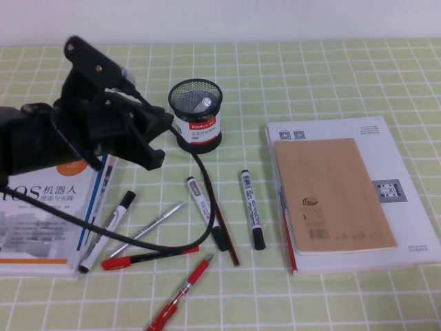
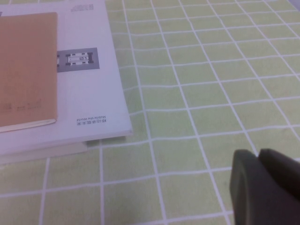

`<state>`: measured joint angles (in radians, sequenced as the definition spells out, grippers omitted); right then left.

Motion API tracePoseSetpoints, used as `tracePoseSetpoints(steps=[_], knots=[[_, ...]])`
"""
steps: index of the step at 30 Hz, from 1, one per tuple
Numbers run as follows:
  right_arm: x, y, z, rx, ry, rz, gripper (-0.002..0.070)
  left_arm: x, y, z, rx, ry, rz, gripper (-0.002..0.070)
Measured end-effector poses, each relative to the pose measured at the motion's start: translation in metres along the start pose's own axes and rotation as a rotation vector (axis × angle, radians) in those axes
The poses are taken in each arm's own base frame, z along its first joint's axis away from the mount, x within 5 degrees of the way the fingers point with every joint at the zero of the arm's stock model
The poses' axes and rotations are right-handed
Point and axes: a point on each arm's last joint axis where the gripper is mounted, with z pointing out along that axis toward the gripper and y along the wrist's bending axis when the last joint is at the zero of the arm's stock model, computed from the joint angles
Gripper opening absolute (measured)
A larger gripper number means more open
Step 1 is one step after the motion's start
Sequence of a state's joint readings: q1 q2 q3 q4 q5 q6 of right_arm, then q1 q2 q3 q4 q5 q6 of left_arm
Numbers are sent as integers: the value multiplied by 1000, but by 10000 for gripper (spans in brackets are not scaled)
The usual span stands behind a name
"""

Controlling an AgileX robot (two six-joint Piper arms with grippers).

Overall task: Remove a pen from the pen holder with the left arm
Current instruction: Pick up the pen from the pen holder

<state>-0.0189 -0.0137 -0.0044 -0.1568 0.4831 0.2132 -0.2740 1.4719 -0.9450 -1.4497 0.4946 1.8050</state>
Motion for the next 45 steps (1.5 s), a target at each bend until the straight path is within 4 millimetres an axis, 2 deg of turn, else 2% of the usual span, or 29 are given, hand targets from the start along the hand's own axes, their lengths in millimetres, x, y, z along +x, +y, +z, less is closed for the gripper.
tracePoseSetpoints(steps=[6, 8, 11, 15, 20, 26, 36, 40, 45], knots=[[0, 0, 0, 0, 0, 0, -13, 14, 8, 23, -5, -19, 29, 445], [0, 0, 0, 0, 0, 0, -13, 21, 9, 32, 13, -10, 87, 494], [0, 0, 0, 0, 0, 0, -13, 28, 9, 44, 58, -9, 127, 523], [0, 0, 0, 0, 0, 0, -13, 38, 9, 55, 91, 8, 129, 510], [0, 0, 0, 0, 0, 0, -13, 42, 9, 57, 102, 13, 133, 424], [0, 0, 0, 0, 0, 0, -13, 29, 2, 51, 158, -51, 89, 366], [0, 0, 0, 0, 0, 0, -13, 16, -1, 44, 181, -96, 50, 353], [0, 0, 0, 0, 0, 0, -12, -6, -11, 30, 82, -94, 68, 351], [0, 0, 0, 0, 0, 0, -13, -44, -47, -10, -103, -125, 170, 332]])
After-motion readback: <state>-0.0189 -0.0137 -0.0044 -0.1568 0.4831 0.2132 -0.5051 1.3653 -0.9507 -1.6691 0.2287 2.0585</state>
